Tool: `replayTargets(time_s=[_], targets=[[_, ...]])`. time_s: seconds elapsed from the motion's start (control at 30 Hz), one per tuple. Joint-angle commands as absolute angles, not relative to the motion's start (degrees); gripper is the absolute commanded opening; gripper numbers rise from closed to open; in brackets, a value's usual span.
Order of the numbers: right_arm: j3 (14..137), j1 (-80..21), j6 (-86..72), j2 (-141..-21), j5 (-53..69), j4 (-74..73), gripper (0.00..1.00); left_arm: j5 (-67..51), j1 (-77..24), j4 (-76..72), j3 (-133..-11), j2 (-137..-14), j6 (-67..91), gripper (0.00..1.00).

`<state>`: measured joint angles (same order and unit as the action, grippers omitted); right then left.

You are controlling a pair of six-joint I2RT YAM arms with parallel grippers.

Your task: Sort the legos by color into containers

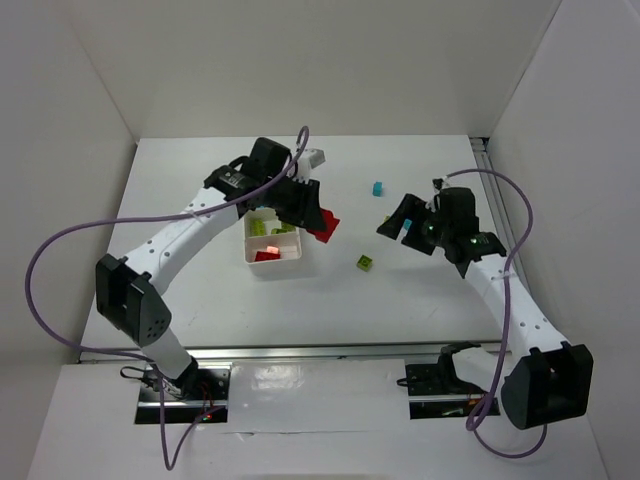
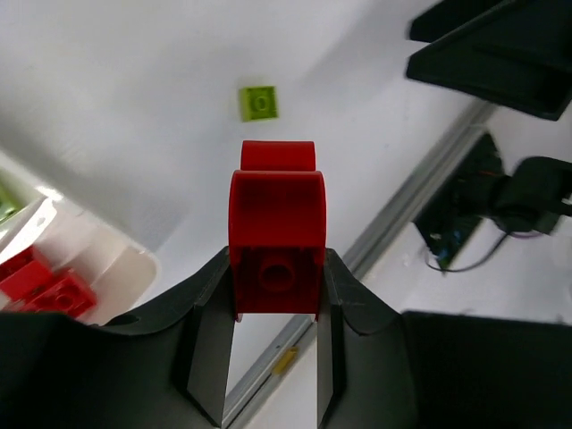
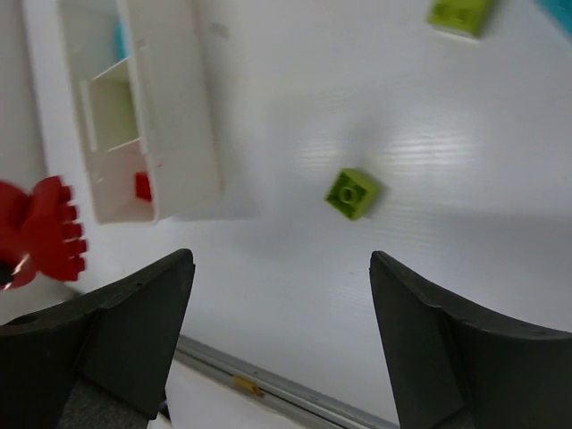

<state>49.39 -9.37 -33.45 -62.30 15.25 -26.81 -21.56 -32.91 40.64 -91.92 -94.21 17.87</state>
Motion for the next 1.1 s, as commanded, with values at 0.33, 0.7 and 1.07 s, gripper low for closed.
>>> replayTargets(time_s=[0.33, 0.7, 1.07], targets=[[62.8, -17.1, -22.6, -71.2, 47.3, -8.2, 0.91, -59.3, -20.8, 22.2, -85.9, -94.4, 22.1, 0.00], [65.4, -18.7, -24.4, -76.0, 55.5, -1.5, 0.88, -70.9, -17.3, 10.6, -80.8, -93.9, 27.2, 0.00], [67.1, -21.8, -25.0, -80.6, 56.1, 1.8, 0.82, -72.9, -17.3, 7.5, -79.6, -93.3, 28.6, 0.00]])
